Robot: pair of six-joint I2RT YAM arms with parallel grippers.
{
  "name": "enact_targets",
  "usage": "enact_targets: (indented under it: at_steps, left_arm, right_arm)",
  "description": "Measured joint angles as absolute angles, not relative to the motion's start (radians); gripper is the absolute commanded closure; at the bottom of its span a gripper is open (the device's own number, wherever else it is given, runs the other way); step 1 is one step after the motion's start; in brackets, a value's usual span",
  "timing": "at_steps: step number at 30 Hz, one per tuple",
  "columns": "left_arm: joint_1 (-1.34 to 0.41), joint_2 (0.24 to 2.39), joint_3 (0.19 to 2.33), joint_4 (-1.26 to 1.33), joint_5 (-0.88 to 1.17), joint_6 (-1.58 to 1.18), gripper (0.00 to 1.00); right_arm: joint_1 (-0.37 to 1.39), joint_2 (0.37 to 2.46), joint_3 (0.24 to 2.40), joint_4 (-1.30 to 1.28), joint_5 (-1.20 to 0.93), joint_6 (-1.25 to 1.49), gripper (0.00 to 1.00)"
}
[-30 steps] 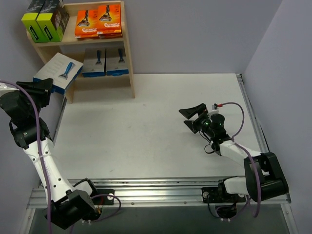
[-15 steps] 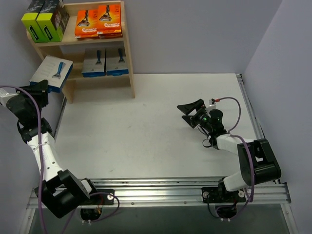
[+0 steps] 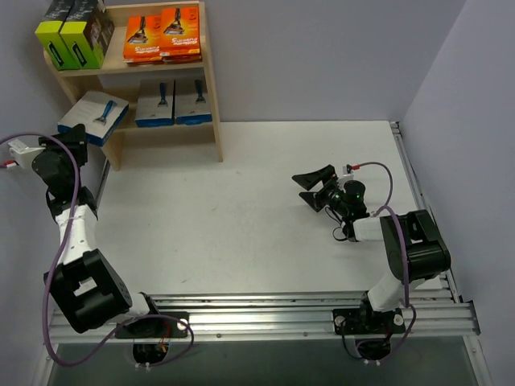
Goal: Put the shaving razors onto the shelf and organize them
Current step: Place the shaving razor onto shelf
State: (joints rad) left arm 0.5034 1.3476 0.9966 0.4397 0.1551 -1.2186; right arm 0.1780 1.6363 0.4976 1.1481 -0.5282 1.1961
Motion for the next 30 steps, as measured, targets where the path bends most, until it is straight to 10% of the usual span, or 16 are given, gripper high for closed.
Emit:
enact_targets:
  at_steps: [30]
  left_arm:
    - [0.361,1.610,0.974,0.662,0.037,-1.215,0.98]
  right_arm:
    - [0.124,1.626,0.519,1.118,-0.556,1.170,0.04]
